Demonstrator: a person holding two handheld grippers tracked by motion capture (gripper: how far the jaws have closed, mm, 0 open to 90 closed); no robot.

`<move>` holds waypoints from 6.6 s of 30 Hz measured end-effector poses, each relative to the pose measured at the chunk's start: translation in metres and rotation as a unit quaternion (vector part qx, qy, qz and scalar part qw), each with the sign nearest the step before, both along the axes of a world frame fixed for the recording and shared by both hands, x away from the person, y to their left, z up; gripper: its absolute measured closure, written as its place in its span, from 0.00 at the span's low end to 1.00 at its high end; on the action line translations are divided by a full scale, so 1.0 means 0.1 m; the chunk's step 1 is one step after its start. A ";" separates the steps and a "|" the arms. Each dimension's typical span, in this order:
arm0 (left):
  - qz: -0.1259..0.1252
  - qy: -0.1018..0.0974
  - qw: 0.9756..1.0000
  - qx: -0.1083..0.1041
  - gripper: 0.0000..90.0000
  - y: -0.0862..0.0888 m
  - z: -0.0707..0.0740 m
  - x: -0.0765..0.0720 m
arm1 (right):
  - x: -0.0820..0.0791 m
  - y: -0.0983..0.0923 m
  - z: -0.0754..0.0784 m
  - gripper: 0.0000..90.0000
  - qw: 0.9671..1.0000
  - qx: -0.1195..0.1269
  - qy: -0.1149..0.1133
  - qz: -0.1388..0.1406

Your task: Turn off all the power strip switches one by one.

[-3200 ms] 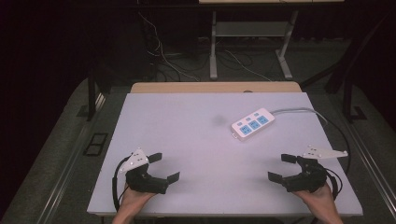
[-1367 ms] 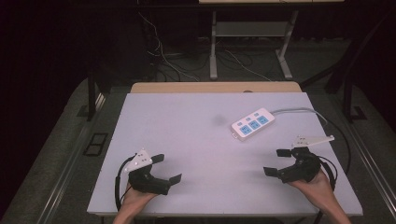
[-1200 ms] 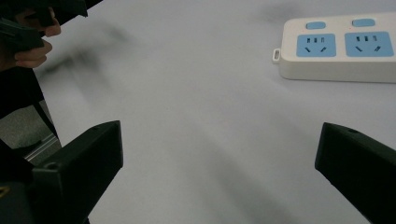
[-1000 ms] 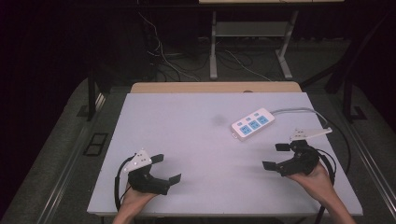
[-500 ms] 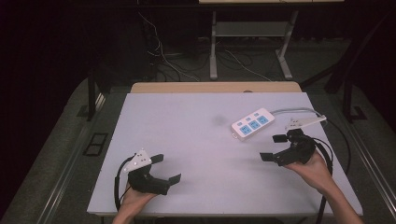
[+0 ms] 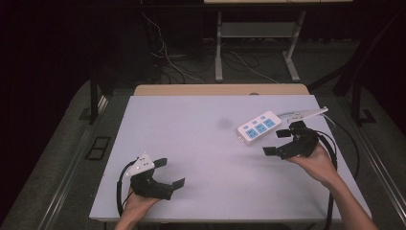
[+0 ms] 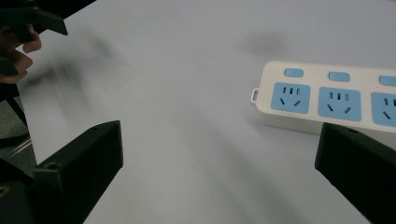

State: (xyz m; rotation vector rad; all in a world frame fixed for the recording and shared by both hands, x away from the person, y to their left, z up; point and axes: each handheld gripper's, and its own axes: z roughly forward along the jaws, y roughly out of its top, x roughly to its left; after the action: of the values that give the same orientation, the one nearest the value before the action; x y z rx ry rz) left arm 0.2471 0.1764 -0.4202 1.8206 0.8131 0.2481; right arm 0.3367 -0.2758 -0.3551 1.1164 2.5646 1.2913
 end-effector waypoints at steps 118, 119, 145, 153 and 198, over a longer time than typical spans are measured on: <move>-0.002 -0.002 1.000 -0.003 0.00 0.04 0.00 0.00 | 1.34 0.38 -0.72 1.00 0.994 0.010 0.095 -0.056; -0.002 -0.002 1.000 -0.003 0.00 0.04 0.00 0.00 | 1.34 0.38 -0.71 1.00 0.994 0.005 0.092 -0.055; -0.006 -0.001 1.000 0.002 0.00 0.02 -0.01 0.01 | 1.28 0.46 -0.69 1.00 0.996 -0.034 0.061 -0.056; -0.006 -0.001 1.000 0.002 0.00 0.03 -0.01 0.00 | 1.27 0.55 -0.71 1.00 0.997 -0.024 0.056 -0.053; -0.003 0.000 1.000 0.003 0.00 0.04 -0.01 0.02 | 1.38 0.28 -0.35 1.00 0.994 -0.082 0.054 -0.054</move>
State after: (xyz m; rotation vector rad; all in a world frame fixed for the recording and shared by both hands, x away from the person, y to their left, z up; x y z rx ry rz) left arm 0.2492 0.1808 -0.4215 1.8286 0.8078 0.2467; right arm 0.4751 -0.2480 -0.3898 1.3027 2.5885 1.0021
